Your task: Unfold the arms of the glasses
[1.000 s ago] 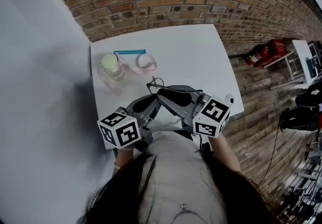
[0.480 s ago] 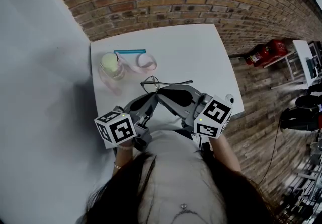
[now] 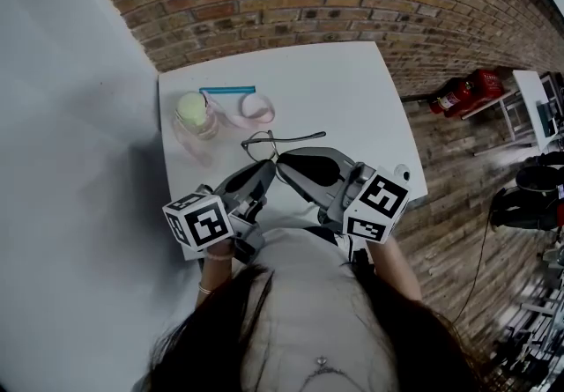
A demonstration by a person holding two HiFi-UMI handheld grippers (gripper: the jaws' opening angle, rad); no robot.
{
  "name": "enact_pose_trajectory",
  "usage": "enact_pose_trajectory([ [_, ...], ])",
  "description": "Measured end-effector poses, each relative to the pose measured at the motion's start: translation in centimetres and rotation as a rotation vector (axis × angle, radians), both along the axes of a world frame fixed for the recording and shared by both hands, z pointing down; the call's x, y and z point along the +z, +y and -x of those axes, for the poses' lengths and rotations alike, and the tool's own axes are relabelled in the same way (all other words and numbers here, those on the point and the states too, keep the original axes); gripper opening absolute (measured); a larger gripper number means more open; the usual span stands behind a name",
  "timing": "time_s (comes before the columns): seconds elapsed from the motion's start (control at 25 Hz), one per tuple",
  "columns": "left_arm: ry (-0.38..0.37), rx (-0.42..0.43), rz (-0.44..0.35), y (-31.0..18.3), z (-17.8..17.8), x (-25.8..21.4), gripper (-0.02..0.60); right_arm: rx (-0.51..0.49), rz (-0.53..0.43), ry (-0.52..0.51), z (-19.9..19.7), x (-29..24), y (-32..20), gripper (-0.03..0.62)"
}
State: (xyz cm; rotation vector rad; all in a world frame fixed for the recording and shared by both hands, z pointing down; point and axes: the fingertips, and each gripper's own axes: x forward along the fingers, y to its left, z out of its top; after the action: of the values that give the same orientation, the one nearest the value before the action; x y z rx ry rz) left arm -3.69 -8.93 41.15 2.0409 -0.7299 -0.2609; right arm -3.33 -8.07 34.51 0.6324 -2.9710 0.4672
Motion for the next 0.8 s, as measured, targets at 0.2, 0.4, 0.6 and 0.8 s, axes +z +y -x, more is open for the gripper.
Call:
enact_pose_trajectory([
  [0.2, 0.049, -0.008, 0.028, -0.1, 0.2, 0.0, 0.021, 0.004, -0.004, -0.013, -0.2, -0.5, 0.0, 0.026],
  [0.4, 0.08, -0.024, 0.051, -0.4, 0.5, 0.1, 0.021, 0.01, -0.007, -0.025, -0.5, -0.7, -0.2, 0.026],
  [0.6, 0.095, -0.043, 0.068, -0.6, 0.9, 0.5, 0.021, 0.012, -0.009, -0.032, -0.6, -0.9, -0.2, 0.026],
  [0.8, 0.111, -0.077, 0.103, -0.8, 1.6, 1.1, 0.021, 0.021, -0.012, -0.041, -0.8, -1.1, -0.4, 0.026],
])
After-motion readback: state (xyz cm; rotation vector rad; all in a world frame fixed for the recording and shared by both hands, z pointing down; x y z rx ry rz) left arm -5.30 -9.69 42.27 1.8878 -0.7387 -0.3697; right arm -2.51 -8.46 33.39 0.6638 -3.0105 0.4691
